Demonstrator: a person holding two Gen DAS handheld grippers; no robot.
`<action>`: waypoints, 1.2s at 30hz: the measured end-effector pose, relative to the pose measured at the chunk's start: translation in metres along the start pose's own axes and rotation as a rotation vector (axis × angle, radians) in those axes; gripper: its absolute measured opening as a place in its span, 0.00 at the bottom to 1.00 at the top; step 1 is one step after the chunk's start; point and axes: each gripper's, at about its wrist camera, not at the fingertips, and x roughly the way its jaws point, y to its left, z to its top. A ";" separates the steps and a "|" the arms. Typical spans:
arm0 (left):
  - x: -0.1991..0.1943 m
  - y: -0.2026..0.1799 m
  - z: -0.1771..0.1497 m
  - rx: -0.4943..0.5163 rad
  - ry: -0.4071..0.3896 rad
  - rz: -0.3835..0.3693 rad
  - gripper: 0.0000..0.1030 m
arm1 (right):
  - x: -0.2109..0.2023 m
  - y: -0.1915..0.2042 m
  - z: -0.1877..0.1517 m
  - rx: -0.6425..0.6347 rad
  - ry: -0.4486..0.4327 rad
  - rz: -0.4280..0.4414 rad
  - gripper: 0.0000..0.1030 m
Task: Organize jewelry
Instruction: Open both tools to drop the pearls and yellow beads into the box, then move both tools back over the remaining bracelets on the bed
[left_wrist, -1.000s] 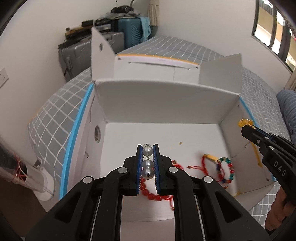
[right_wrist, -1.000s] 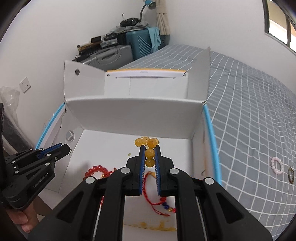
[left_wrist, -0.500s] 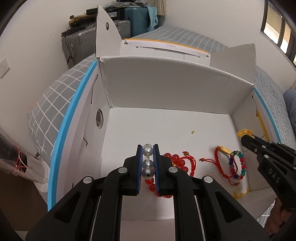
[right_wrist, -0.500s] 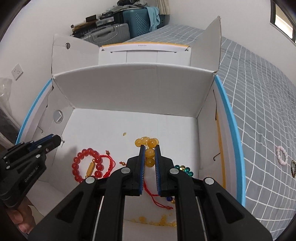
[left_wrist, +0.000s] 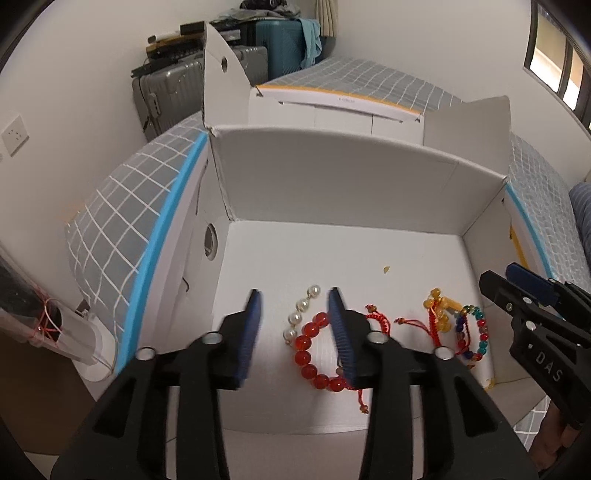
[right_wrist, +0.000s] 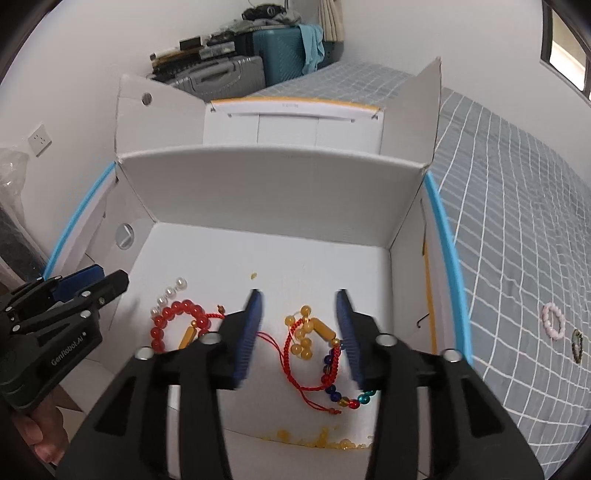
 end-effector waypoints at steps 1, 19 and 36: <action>-0.005 0.000 0.001 -0.002 -0.012 -0.001 0.51 | -0.004 -0.001 0.001 -0.002 -0.013 -0.001 0.52; -0.054 -0.098 0.024 0.101 -0.169 -0.096 0.93 | -0.096 -0.125 -0.010 0.104 -0.224 -0.206 0.92; -0.021 -0.328 0.012 0.343 -0.140 -0.332 0.94 | -0.126 -0.342 -0.109 0.346 -0.227 -0.423 0.92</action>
